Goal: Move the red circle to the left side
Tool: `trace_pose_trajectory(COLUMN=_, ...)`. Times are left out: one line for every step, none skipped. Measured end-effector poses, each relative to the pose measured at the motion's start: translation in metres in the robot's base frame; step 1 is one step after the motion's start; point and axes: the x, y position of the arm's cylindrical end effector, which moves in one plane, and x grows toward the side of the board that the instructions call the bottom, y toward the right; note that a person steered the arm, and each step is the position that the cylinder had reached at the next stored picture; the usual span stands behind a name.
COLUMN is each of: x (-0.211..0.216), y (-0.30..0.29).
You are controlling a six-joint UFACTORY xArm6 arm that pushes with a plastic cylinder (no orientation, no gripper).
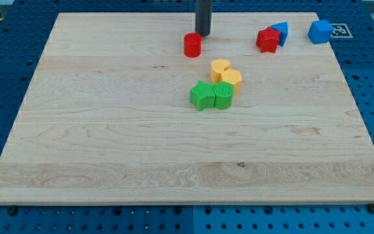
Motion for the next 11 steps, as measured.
trace_pose_trajectory(x=0.000, y=0.000)
trace_pose_trajectory(x=-0.024, y=-0.006)
trace_pose_trajectory(x=-0.028, y=0.027)
trace_pose_trajectory(x=-0.001, y=0.053)
trace_pose_trajectory(x=0.022, y=0.028)
trace_pose_trajectory(x=0.037, y=0.009)
trace_pose_trajectory(x=0.072, y=0.004)
trace_pose_trajectory(x=0.054, y=-0.001)
trace_pose_trajectory(x=0.029, y=-0.002)
trace_pose_trajectory(x=0.019, y=-0.012)
trace_pose_trajectory(x=0.036, y=-0.051)
